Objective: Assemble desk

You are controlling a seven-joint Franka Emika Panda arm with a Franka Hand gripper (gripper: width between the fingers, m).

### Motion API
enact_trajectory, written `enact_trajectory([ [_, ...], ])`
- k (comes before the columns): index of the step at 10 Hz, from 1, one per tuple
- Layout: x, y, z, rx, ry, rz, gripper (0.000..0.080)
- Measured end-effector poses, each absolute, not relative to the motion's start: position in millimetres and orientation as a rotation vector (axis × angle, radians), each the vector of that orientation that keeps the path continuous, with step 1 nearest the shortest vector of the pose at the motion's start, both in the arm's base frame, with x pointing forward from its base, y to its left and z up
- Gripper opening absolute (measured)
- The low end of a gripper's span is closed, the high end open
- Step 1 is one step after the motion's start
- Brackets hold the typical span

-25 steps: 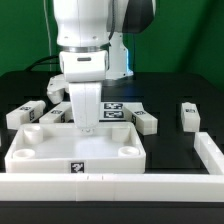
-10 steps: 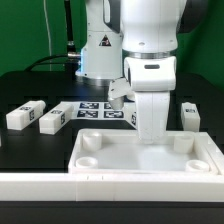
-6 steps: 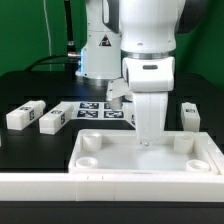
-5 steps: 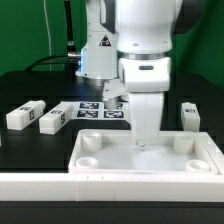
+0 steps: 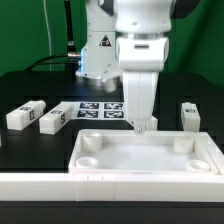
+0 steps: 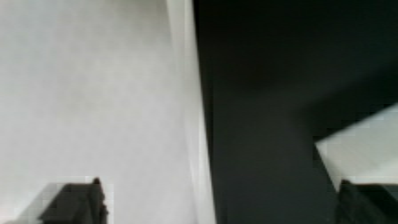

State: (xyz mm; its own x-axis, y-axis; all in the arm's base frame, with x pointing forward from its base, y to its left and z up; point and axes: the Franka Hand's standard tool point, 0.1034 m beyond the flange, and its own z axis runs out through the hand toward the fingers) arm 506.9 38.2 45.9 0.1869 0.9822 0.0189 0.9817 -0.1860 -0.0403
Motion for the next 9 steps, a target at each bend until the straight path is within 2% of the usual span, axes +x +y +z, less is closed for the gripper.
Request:
enact_trajectory([
  [1, 504.3, 45.8, 58.8, -2.465, -1.899, 0.006, 0.0649],
  [3, 501.6, 68.6, 73.5, -2.598, -1.726, 0.015, 0.0649],
  [5, 502.3, 97.7, 74.1, -2.716, -1.532, 0.027, 0.0649],
  [9, 502.9, 91.2, 72.9, -2.703, -1.557, 0.029, 0.0649],
])
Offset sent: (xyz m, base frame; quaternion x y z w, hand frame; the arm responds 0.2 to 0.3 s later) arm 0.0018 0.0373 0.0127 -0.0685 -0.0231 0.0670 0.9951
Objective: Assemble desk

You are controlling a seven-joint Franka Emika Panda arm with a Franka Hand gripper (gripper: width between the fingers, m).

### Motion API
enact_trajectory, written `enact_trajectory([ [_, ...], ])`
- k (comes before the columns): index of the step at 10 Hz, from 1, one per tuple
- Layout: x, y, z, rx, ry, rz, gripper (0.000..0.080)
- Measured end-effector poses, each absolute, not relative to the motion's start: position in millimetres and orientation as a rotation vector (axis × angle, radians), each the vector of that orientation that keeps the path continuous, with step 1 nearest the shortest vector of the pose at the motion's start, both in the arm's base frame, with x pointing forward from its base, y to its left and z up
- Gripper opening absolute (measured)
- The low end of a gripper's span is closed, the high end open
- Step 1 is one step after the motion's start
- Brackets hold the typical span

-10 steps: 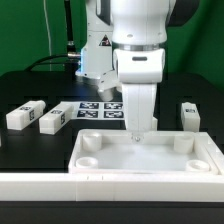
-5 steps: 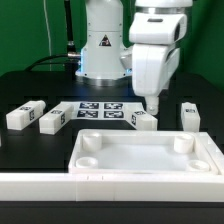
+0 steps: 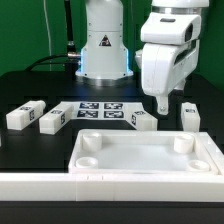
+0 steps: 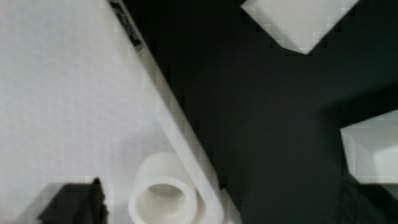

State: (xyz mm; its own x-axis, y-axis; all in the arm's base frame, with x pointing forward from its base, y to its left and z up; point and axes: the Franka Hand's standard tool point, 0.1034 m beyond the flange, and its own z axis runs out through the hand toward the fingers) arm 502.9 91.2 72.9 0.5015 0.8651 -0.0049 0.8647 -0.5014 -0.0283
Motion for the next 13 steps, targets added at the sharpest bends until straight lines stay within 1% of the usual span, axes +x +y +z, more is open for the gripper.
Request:
enact_trajectory([
  [1, 502.1, 92.1, 72.8, -2.778, -1.415, 0.03, 0.0649],
  [2, 494.6, 95.3, 71.2, -2.878, -1.197, 0.044, 0.0649],
  [3, 484.2, 103.6, 69.4, -2.99, -0.882, 0.066, 0.0649],
  [4, 480.8, 109.4, 67.0, -3.03, -0.723, 0.075, 0.0649],
  [9, 478.2, 114.7, 64.4, -3.092, -0.246, 0.092, 0.0649],
  [10, 472.7, 116.8, 57.5, -3.096, -0.03, 0.113, 0.0649],
  [11, 466.9, 125.6, 50.9, -3.076, 0.208, 0.142, 0.0649],
  [12, 464.7, 136.0, 50.1, -3.062, 0.339, 0.151, 0.0649],
  [13, 463.9, 145.0, 48.8, -3.055, 0.368, 0.154, 0.0649],
])
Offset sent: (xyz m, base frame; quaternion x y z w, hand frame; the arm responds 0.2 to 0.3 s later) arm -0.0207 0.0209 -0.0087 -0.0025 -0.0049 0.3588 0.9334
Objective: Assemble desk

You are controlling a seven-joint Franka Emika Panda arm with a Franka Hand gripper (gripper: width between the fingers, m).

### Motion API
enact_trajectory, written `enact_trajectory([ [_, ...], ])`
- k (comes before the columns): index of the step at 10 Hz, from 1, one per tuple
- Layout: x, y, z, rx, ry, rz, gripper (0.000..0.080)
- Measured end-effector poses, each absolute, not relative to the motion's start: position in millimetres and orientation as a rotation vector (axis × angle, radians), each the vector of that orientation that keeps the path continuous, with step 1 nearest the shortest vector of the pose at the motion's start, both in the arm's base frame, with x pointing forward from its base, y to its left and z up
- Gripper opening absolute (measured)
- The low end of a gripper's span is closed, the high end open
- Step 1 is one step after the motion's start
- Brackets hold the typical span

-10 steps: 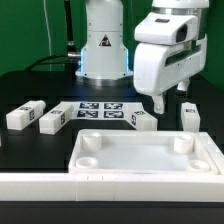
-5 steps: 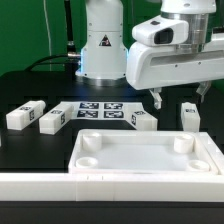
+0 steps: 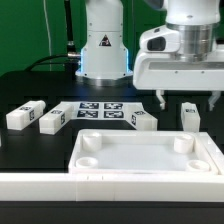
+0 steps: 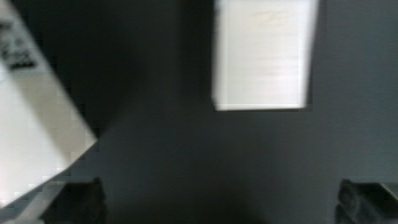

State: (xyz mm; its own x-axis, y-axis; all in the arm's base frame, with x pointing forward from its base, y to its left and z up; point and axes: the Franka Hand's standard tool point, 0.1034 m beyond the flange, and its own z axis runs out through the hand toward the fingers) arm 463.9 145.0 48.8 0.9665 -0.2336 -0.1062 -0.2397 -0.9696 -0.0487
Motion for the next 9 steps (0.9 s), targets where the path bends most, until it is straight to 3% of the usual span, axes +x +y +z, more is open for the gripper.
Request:
enact_trajectory([
  [4, 460.4, 144.6, 46.1, -3.062, 0.292, 0.219, 0.0649],
  [9, 464.9, 144.2, 44.3, -3.003, 0.146, 0.691, 0.0649],
])
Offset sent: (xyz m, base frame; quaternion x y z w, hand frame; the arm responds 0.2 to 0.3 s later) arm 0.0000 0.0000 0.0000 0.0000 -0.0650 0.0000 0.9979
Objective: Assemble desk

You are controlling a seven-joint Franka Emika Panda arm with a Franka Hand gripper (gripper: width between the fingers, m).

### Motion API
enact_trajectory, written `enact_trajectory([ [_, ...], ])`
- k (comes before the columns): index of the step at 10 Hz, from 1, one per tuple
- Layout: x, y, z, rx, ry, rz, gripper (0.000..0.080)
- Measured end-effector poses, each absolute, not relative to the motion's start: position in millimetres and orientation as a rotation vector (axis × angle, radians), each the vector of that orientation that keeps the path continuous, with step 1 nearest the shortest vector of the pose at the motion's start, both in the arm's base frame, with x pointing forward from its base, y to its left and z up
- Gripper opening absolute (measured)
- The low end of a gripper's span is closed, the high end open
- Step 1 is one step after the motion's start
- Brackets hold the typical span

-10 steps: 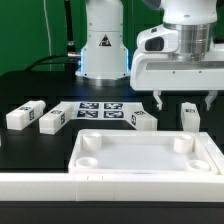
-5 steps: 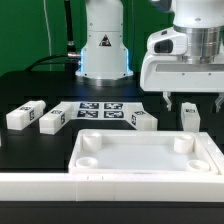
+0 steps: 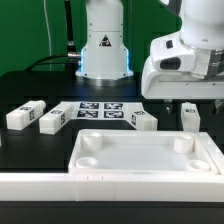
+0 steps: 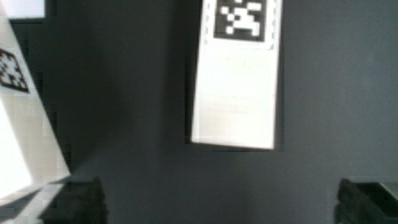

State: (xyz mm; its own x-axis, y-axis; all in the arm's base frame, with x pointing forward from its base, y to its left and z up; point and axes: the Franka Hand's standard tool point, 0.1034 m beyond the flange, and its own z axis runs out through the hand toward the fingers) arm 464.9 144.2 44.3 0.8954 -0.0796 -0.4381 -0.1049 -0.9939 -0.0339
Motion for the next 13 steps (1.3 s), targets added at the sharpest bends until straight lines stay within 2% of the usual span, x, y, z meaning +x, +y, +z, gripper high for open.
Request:
enact_trajectory([
  [3, 460.3, 140.8, 42.1, -2.938, 0.132, 0.974, 0.0649],
  [9, 438.8, 144.6, 19.9, -2.74, 0.081, 1.499, 0.0649],
  [13, 438.3, 157.5, 7.2, -2.769, 0.059, 1.449, 0.0649],
])
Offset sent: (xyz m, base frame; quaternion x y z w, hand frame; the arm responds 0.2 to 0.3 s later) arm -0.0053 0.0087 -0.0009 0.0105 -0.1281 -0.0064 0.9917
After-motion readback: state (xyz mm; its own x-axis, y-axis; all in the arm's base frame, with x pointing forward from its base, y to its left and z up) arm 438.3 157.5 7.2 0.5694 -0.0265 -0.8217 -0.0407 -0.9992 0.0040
